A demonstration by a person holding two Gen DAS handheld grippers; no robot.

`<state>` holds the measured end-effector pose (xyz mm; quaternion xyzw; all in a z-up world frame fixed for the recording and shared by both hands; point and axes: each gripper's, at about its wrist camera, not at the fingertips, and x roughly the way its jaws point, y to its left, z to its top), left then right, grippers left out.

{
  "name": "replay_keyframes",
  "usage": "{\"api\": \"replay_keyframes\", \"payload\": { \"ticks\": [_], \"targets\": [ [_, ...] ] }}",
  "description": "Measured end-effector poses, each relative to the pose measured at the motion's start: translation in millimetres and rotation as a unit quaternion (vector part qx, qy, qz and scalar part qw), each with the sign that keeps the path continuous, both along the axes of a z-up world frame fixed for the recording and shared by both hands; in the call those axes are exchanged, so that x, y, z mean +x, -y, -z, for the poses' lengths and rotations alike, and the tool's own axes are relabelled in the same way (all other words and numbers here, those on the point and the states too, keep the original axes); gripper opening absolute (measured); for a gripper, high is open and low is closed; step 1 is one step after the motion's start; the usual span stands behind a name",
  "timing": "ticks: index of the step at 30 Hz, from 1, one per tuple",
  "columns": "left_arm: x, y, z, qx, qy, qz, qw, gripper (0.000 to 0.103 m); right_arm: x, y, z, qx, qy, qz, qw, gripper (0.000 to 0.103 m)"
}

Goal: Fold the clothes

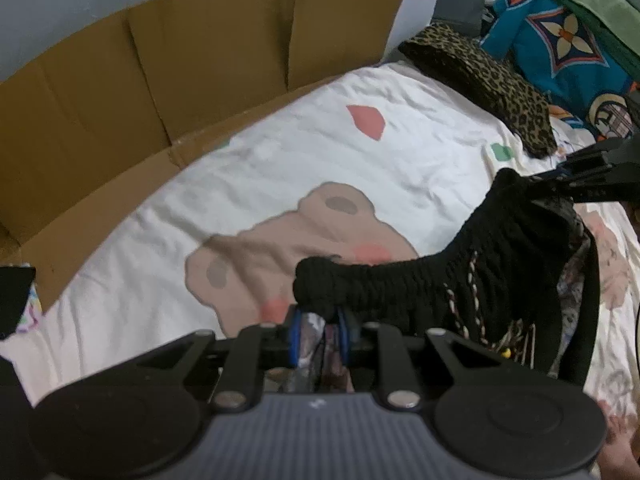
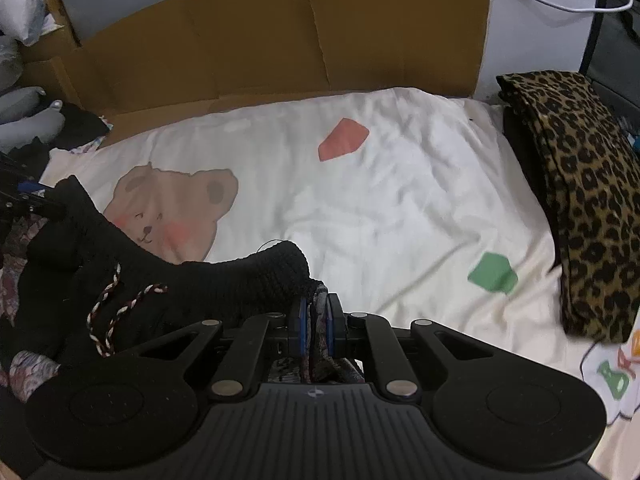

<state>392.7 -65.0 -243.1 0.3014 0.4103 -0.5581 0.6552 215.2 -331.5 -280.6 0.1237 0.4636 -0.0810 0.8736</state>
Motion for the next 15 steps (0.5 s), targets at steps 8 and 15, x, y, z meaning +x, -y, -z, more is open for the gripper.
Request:
{"api": "replay_keyframes", "payload": {
  "ticks": [8, 15],
  "targets": [
    [13, 6, 39, 0.056, -0.024, -0.013, 0.9981, 0.021, 18, 0, 21, 0.015, -0.035, 0.001, 0.999, 0.01],
    [16, 0, 64, 0.081, -0.045, -0.026, 0.9954, 0.029, 13, 10, 41, 0.033, -0.07, 0.016, 0.997, 0.031]
  ]
}}
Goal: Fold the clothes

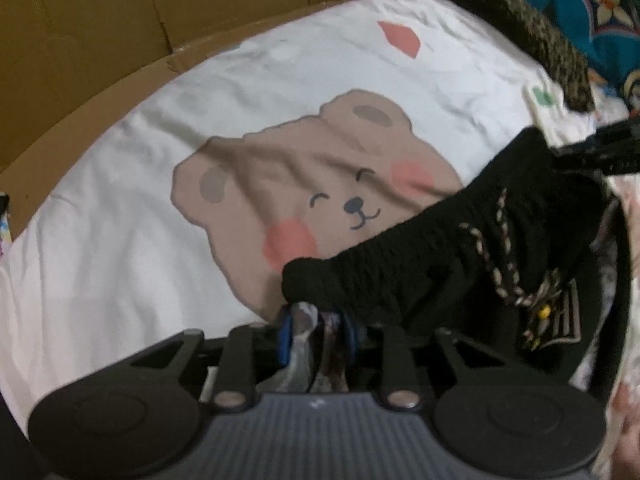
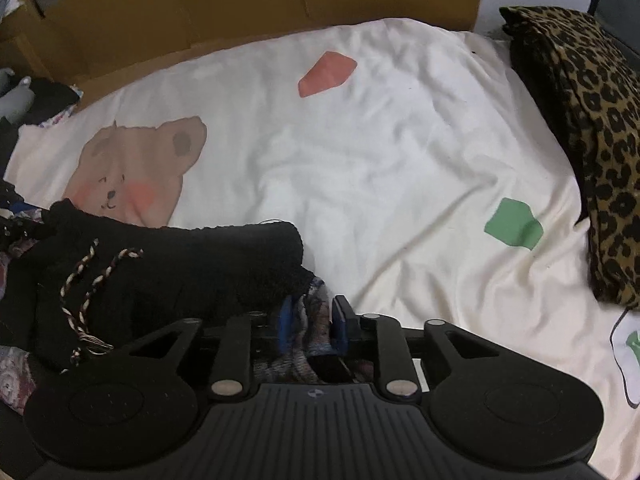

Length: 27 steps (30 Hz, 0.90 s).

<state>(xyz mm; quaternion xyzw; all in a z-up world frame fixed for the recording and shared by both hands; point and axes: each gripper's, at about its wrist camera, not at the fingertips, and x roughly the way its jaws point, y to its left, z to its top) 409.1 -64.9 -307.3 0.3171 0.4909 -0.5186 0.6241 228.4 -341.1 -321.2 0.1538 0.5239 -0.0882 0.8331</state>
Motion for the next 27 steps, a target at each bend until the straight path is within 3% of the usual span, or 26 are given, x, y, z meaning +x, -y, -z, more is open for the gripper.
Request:
{"api": "replay_keyframes", "payload": {
  "ticks": [3, 9, 16, 27],
  "targets": [
    [12, -6, -11, -0.025, -0.022, -0.012, 0.9994, 0.037, -2, 11, -10, 0.013, 0.017, 0.013, 1.0, 0.038],
    [27, 3, -9, -0.029, -0.038, -0.046, 0.9978, 0.036, 8, 24, -1, 0.03, 0.023, 0.044, 0.998, 0.039],
    [15, 6, 23, 0.011, -0.043, -0.039, 0.9983, 0.035, 12, 19, 20, 0.033, 0.003, 0.039, 0.999, 0.039],
    [13, -14, 32, 0.031, -0.071, -0.041, 0.9961, 0.039, 5, 8, 28, 0.038, -0.029, -0.011, 0.999, 0.045]
  ]
}}
